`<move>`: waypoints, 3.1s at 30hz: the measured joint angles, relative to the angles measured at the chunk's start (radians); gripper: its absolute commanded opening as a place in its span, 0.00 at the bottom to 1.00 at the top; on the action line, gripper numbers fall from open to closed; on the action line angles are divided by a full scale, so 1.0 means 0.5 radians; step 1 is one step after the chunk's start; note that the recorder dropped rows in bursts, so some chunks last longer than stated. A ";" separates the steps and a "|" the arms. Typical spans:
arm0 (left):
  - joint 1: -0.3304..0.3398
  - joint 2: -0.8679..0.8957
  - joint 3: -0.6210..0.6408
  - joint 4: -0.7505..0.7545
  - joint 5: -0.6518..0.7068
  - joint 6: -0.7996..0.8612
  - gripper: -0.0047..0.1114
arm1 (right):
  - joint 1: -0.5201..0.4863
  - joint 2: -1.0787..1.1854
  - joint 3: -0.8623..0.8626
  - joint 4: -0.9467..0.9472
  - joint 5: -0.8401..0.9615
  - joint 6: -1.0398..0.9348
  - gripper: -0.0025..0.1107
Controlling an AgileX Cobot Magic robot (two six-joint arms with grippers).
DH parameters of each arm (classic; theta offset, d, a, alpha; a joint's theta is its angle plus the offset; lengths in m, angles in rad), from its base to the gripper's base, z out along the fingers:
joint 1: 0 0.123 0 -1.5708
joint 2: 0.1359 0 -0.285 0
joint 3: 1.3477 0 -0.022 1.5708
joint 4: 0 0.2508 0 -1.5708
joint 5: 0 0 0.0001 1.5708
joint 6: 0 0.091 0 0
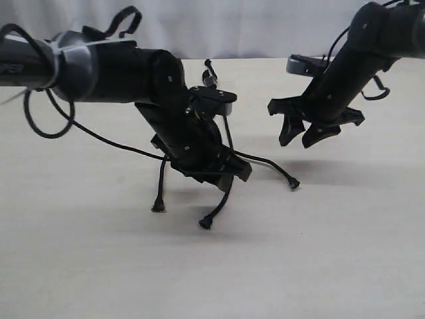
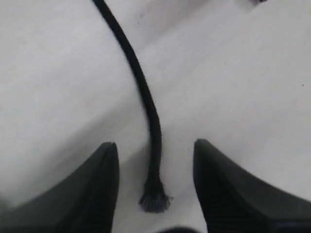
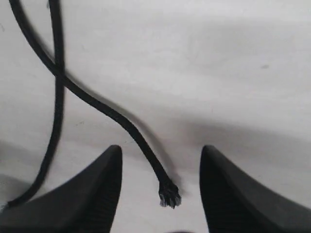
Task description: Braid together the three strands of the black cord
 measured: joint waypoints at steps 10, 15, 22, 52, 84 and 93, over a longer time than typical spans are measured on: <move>-0.093 0.334 -0.202 0.190 0.102 -0.148 0.08 | -0.038 -0.127 0.000 0.067 0.000 -0.057 0.44; -0.096 0.334 -0.251 0.449 0.188 -0.257 0.04 | -0.038 -0.127 0.000 0.077 0.021 -0.057 0.44; -0.096 0.204 -0.450 0.696 0.339 -0.275 0.04 | -0.038 -0.127 0.000 0.081 0.024 -0.057 0.44; 0.392 0.442 -0.542 0.857 0.559 -0.489 0.04 | 0.255 -0.127 0.000 0.288 0.024 -0.077 0.39; 0.286 0.233 -0.548 0.520 0.674 -0.284 0.40 | 0.260 -0.127 0.000 0.185 -0.077 -0.057 0.50; 0.546 0.093 -0.548 0.580 0.810 -0.284 0.40 | 0.579 -0.127 0.000 -0.160 -0.033 0.035 0.50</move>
